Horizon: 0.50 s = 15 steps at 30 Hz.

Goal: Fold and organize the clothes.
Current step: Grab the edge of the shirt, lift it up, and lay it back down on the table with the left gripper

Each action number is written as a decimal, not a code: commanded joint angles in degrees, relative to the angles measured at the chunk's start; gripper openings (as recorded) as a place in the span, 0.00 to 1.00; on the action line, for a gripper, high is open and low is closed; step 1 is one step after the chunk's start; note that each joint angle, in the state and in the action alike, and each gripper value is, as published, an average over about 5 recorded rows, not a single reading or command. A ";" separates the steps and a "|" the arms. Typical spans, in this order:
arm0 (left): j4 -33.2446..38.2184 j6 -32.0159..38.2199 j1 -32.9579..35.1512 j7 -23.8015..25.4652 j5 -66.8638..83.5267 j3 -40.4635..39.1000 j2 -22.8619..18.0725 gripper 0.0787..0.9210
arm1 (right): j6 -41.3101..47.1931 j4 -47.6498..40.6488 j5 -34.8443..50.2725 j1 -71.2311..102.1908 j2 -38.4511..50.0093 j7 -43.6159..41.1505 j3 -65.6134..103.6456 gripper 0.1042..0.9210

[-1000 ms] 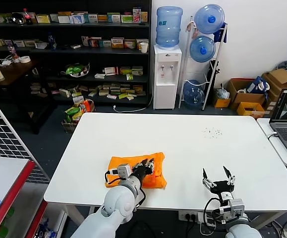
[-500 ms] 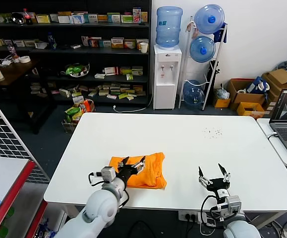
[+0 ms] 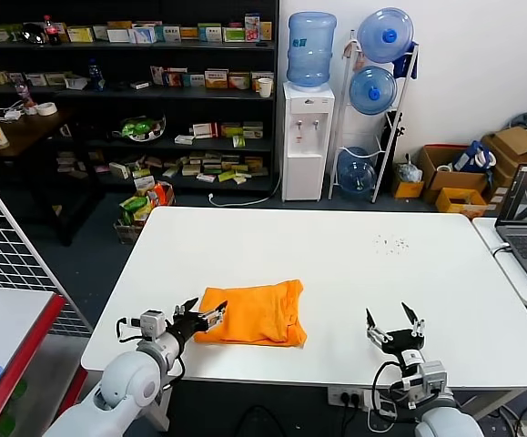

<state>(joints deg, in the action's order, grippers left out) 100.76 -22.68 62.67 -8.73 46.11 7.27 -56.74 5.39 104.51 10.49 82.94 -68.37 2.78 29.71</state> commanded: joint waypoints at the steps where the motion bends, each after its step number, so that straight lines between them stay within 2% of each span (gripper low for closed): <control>1: -5.31 -4.18 -0.60 5.06 1.74 2.44 1.69 0.88 | -0.02 0.46 0.46 0.72 0.32 -0.29 0.89 0.88; 11: -8.86 -3.84 -2.02 5.47 -0.77 1.90 -0.13 0.88 | -0.04 0.91 1.01 1.39 0.92 -0.38 1.77 0.88; 15: -8.08 -3.79 -1.67 5.70 -0.51 1.86 -0.26 0.84 | 0.15 1.20 1.03 1.22 0.78 -0.35 1.53 0.88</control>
<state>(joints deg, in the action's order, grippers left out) 94.70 -25.52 61.20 -4.41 45.88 8.53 -56.93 5.40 105.55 11.43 83.98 -67.61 2.48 31.08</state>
